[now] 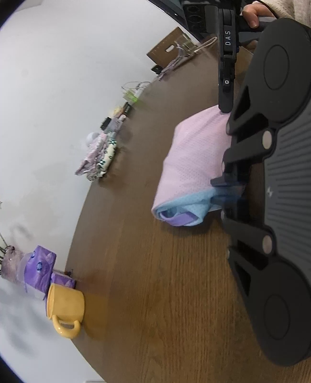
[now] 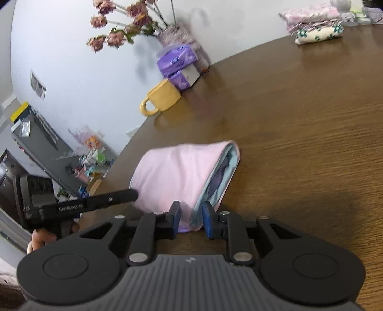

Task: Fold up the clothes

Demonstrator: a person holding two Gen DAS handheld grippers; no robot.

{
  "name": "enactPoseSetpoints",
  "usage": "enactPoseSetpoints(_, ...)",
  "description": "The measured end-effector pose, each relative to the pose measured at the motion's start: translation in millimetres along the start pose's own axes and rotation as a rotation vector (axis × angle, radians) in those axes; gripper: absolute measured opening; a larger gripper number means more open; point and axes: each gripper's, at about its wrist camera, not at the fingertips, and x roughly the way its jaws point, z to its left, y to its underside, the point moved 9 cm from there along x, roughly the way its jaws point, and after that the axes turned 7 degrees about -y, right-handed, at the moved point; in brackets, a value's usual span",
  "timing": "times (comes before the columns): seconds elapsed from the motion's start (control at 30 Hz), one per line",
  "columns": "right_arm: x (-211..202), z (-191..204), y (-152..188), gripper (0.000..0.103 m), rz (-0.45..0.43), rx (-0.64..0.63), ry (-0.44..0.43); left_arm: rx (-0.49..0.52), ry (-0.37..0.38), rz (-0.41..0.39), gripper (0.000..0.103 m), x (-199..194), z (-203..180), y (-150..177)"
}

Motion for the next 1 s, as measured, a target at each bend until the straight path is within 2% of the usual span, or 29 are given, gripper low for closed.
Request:
enactPoseSetpoints(0.07, 2.2, 1.1, 3.9, 0.008, 0.009, -0.010, 0.000, 0.011, -0.012, 0.004, 0.005, -0.2, -2.4, 3.5)
enactPoseSetpoints(0.1, 1.9, 0.1, 4.2, 0.007, 0.009, -0.012, 0.002, 0.009, -0.010, 0.006, 0.005, -1.2, -4.7, 5.7)
enactPoseSetpoints(0.27, -4.6, -12.3, -8.7, 0.005, -0.007, -0.027, 0.017, 0.004, 0.002, 0.011, 0.005, -4.1, -24.7, 17.7)
enactPoseSetpoints(0.4, -7.9, -31.1, -28.8, 0.004, -0.008, -0.066, 0.052, 0.033, 0.012, -0.001, 0.005, 3.5, -61.1, 25.2)
enactPoseSetpoints(0.6, -4.8, -63.1, -63.4, 0.004, 0.011, -0.135, 0.105, 0.089, 0.022, -0.009, 0.005, 42.0, -121.5, 25.3)
enactPoseSetpoints(0.73, -6.5, -79.3, -81.7, 0.004, 0.022, -0.173, 0.124, 0.111, 0.022, -0.002, 0.005, 60.6, -146.2, 23.8)
enactPoseSetpoints(0.8, -10.7, -84.4, -84.4, 0.009, 0.023, -0.181, 0.128, 0.130, 0.018, -0.003, 0.012, 60.3, -153.3, 24.9)
enactPoseSetpoints(0.83, -14.1, -85.6, -84.6, 0.011, 0.018, -0.183, 0.134, 0.141, 0.013, -0.005, 0.024, 57.7, -155.4, 26.0)
enactPoseSetpoints(0.87, -19.2, -85.4, -83.8, 0.020, 0.007, -0.188, 0.137, 0.157, 0.017, -0.016, 0.036, 50.3, -154.6, 27.2)
enactPoseSetpoints(0.9, -27.1, -82.9, -80.9, 0.040, -0.013, -0.199, 0.144, 0.172, 0.021, -0.028, 0.039, 42.4, -153.6, 28.5)
enactPoseSetpoints(0.93, -34.8, -78.4, -76.8, 0.049, -0.035, -0.218, 0.155, 0.188, 0.026, -0.040, 0.040, 34.5, -152.6, 29.7)
enactPoseSetpoints(0.97, -41.8, -73.4, -72.4, 0.055, -0.056, -0.239, 0.166, 0.199, 0.023, -0.050, 0.040, 26.2, -146.7, 29.5)
enactPoseSetpoints(1.0, -46.6, -66.4, -65.1, 0.055, -0.070, -0.256, 0.168, 0.201, 0.006, -0.061, 0.040, 18.1, -138.3, 29.2)
